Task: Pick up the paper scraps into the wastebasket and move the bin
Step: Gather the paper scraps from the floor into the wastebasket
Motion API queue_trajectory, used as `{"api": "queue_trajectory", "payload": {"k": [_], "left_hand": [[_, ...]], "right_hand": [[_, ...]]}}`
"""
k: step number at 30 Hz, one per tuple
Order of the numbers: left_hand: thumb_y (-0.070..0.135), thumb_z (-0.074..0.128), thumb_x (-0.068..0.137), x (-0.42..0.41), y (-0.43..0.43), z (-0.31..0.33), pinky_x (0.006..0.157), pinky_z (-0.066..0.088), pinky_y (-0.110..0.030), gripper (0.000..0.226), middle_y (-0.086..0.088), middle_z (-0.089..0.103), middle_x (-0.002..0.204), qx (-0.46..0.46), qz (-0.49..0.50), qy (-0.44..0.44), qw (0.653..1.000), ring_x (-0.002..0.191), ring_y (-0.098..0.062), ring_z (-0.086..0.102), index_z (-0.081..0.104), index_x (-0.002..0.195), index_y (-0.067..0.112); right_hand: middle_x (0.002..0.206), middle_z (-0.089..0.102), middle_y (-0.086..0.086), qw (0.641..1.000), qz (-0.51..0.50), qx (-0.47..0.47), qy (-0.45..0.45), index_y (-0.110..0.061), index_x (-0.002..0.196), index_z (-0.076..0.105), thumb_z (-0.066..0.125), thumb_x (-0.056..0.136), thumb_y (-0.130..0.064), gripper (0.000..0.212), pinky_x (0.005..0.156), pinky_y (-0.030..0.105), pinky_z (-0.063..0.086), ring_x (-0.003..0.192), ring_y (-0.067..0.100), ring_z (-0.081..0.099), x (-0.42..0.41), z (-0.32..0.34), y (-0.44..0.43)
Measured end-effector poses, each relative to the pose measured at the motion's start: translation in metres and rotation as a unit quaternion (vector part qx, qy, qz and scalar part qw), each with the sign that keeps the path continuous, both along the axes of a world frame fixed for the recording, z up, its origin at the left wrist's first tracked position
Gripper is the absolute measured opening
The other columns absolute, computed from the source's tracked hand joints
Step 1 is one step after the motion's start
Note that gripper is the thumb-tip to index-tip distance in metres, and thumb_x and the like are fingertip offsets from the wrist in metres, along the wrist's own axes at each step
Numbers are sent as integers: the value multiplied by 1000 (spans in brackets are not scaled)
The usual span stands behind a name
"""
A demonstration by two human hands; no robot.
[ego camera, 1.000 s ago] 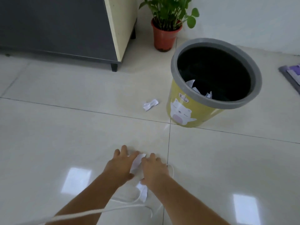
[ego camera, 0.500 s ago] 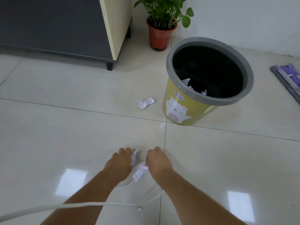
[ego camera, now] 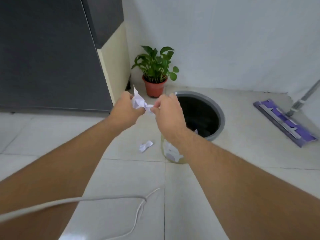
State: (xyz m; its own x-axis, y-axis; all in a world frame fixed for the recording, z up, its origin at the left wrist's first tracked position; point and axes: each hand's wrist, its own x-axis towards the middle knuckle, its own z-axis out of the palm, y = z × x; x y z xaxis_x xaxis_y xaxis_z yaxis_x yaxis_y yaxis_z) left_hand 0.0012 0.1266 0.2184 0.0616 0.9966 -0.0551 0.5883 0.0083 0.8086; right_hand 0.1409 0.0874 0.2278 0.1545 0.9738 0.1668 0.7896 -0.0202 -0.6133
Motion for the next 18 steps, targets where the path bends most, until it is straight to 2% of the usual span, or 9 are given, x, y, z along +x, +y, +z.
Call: {"api": "queue_trajectory", "payload": {"k": [2, 3, 5, 8, 10, 15, 18], "left_hand": [[35, 69, 81, 19, 9, 36, 31, 44, -23, 44, -7, 57, 98, 20, -7, -36, 999, 67, -20, 57, 45, 112, 15], [37, 71, 80, 28, 11, 51, 27, 37, -18, 45, -5, 56, 94, 30, -11, -39, 999, 66, -18, 56, 44, 110, 16], [36, 73, 80, 49, 12, 68, 35, 42, -18, 46, -4, 57, 98, 42, -25, -36, 998, 68, -17, 57, 43, 109, 17], [31, 73, 80, 82, 11, 72, 65, 59, -42, 43, -7, 60, 109, 50, -39, -30, 998, 82, -22, 61, 43, 108, 16], [31, 72, 81, 102, 10, 70, 75, 60, -49, 44, -7, 59, 111, 45, -53, -20, 997, 88, -24, 63, 44, 111, 15], [29, 69, 83, 139, 10, 51, 67, 63, -42, 43, -4, 58, 112, 37, -69, -17, 997, 80, -20, 65, 42, 115, 17], [28, 70, 82, 148, 12, 29, 66, 63, -42, 51, -6, 59, 115, 1, -79, -24, 997, 87, -22, 66, 45, 123, 11]], "right_hand": [[105, 52, 9, 999, -18, 35, 14, -7, 99, 66, 63, 92, -13, 10, 73, 26, 42, 86, 18, 56, 18, 40, 6], [104, 50, 8, 999, -31, 37, 7, -7, 98, 67, 63, 92, -12, 9, 75, 26, 44, 89, 20, 58, 29, 56, 7], [101, 45, 5, 997, -64, 42, -5, -7, 96, 68, 62, 94, -12, 9, 74, 26, 44, 86, 23, 60, 53, 76, 4], [101, 44, 4, 994, -94, 54, -8, -8, 100, 66, 61, 95, -15, 11, 73, 25, 45, 78, 18, 56, 84, 86, -8], [103, 45, 4, 993, -108, 42, -9, -9, 103, 64, 60, 95, -16, 11, 78, 29, 50, 80, 17, 56, 100, 84, -13], [102, 45, 3, 989, -145, 34, -3, -12, 101, 62, 62, 94, -17, 8, 73, 26, 45, 78, 15, 53, 126, 64, -14], [109, 48, 6, 990, -144, 1, -6, -13, 105, 61, 61, 95, -14, 10, 73, 28, 46, 80, 18, 54, 135, 43, -11]]}}
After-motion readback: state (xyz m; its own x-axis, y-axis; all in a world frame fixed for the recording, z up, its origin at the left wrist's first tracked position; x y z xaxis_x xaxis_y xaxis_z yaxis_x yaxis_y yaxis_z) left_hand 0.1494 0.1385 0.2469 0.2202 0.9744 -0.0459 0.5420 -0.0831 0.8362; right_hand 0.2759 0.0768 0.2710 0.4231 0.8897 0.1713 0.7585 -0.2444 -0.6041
